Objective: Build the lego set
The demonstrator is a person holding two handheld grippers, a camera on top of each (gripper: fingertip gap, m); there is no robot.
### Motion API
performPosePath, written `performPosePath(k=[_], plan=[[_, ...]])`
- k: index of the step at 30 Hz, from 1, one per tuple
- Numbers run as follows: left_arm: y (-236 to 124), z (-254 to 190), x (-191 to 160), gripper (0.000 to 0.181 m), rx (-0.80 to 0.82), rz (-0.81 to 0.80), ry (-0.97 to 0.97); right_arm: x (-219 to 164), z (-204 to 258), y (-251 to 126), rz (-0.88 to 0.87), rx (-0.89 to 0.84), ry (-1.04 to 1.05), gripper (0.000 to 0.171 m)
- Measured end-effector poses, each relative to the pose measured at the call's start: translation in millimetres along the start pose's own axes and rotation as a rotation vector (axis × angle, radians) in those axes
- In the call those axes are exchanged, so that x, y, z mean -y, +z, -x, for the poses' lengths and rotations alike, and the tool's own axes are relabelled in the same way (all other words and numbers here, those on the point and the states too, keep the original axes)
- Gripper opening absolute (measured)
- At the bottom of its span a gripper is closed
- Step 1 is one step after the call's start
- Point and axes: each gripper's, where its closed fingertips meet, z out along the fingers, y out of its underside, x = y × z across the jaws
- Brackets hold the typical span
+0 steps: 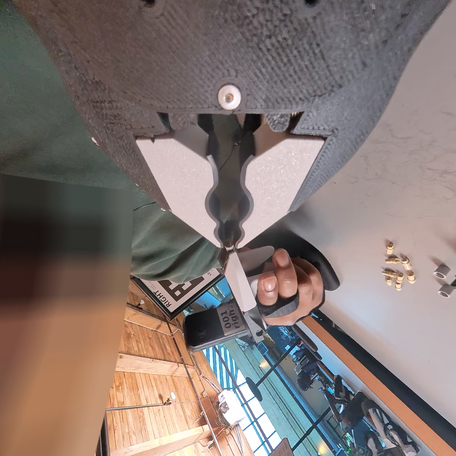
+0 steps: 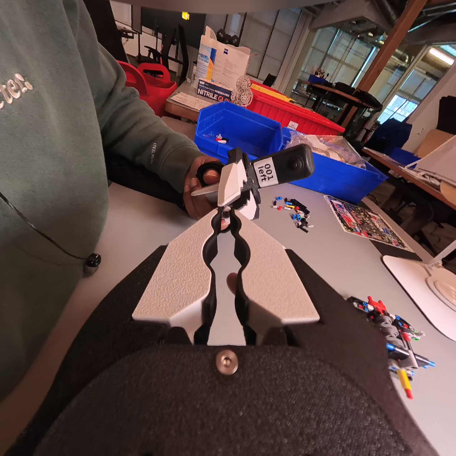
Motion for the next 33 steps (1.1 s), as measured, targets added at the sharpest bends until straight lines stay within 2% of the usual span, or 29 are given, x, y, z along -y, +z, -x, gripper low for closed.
performPosePath(k=[3,7,9,16,22,33], plan=[[-3,12,-2,0.009,0.114,0.052,0.1,-7,-5,-3,0.039,0.007,0.027,0.004],[-25,52,-23,0.012,0.459,0.343,0.438,-16,-16,-16,0.09,-0.003,0.041,0.004],[-29,65,-38,0.014,0.523,0.48,0.526,-20,-23,-23,0.098,-0.02,0.052,0.004],[-24,89,-72,0.021,0.503,0.798,0.644,-21,-28,-39,0.082,-0.027,0.09,0.004],[-15,93,-76,0.019,0.442,0.876,0.74,-27,-24,-47,0.075,-0.016,0.132,0.004],[2,91,-85,0.008,0.374,0.901,0.835,-42,-13,-44,0.122,0.052,0.168,0.004]])
